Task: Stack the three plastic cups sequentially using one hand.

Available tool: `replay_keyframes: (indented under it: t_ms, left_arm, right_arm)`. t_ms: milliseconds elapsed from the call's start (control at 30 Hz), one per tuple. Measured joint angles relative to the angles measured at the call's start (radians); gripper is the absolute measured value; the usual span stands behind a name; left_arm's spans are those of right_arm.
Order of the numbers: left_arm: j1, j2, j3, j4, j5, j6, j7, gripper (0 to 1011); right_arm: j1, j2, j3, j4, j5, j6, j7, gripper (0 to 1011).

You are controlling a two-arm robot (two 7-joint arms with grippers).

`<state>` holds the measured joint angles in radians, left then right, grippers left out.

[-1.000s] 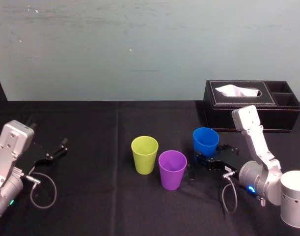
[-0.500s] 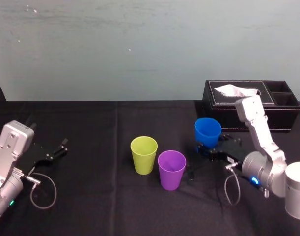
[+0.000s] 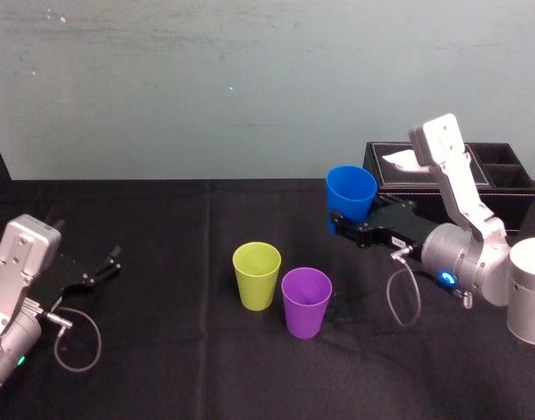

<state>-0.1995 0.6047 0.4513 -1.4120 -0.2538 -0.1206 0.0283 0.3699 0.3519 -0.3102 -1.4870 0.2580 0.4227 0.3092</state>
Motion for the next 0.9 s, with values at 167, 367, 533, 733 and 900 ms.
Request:
replay_keyframes:
  t_ms: [167, 367, 533, 733, 900]
  left_arm:
    - [0.000, 0.000, 0.000, 0.000, 0.000, 0.000, 0.000, 1000]
    - [0.000, 0.000, 0.000, 0.000, 0.000, 0.000, 0.000, 1000]
    - [0.000, 0.000, 0.000, 0.000, 0.000, 0.000, 0.000, 1000]
    - [0.000, 0.000, 0.000, 0.000, 0.000, 0.000, 0.000, 1000]
    - [0.000, 0.000, 0.000, 0.000, 0.000, 0.000, 0.000, 1000]
  right_arm:
    - [0.035, -0.013, -0.021, -0.010, 0.004, 0.024, 0.022, 693]
    - [0.065, -0.027, -0.048, -0.018, 0.015, 0.042, 0.044, 692]
    - [0.080, -0.037, -0.081, -0.026, 0.024, 0.052, 0.061, 693]
    - [0.088, -0.043, -0.114, -0.026, 0.035, 0.061, 0.075, 692]
    - [0.099, -0.049, -0.139, -0.010, 0.045, 0.068, 0.082, 692]
